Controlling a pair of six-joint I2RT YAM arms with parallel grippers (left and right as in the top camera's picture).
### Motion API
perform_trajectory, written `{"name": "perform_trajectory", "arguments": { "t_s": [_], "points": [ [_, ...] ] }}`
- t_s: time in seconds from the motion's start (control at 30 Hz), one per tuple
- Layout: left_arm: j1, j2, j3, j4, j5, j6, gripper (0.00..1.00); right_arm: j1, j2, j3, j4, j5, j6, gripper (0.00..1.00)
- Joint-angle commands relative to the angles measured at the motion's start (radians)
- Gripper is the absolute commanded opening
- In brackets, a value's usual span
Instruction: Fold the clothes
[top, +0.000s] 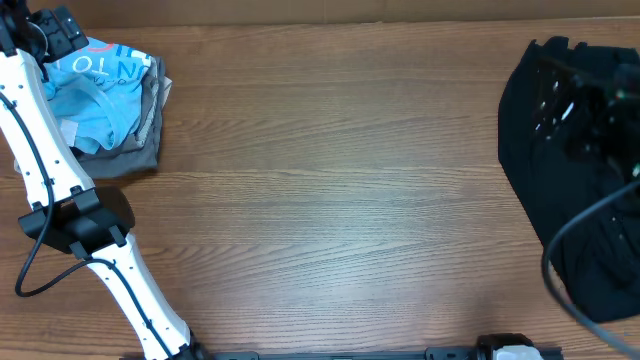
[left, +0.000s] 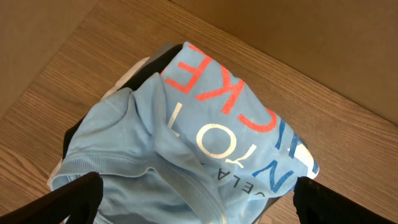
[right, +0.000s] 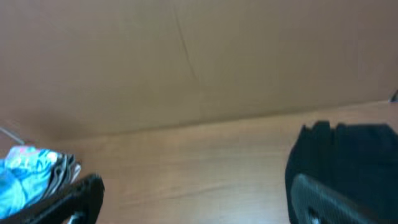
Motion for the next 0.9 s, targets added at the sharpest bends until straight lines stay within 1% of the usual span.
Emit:
{"name": "perform_trajectory", "arguments": {
  "t_s": [0.0,0.17,0.33,0.47,0.63,0.77,0.87],
  "points": [
    [-0.010,-0.034,0.019,-0.002,0.008,-0.014,1.00,0.002,-0.156,-0.272,0.158,0.013,-0.003,1.00],
    [-0.010,-0.034,0.019,-0.002,0.008,-0.014,1.00,0.002,-0.344,-0.662,0.430,-0.005,0.008,1.00],
    [-0.010,-0.034,0.019,-0.002,0.008,-0.014,1.00,0.001,-0.525,-1.019,0.713,-0.006,0.098,1.00],
    [-0.010,-0.034,0.019,-0.002,0.008,-0.014,1.00,0.001,-0.652,-1.268,0.926,-0.006,0.126,1.00],
    [-0.010,-0.034,0.019,-0.002,0.008,-0.014,1.00,0.001,-0.798,-1.513,1.098,-0.002,0.125,1.00],
    [-0.010,-0.034,0.019,-0.002,0.008,-0.014,1.00,0.001,-0.929,-1.677,1.173,0.028,0.125,1.00],
    [-0.010,-0.034,0.019,-0.002,0.008,-0.014,1.00,0.001,-1.017,-1.772,1.200,0.048,0.126,1.00]
  ]
}}
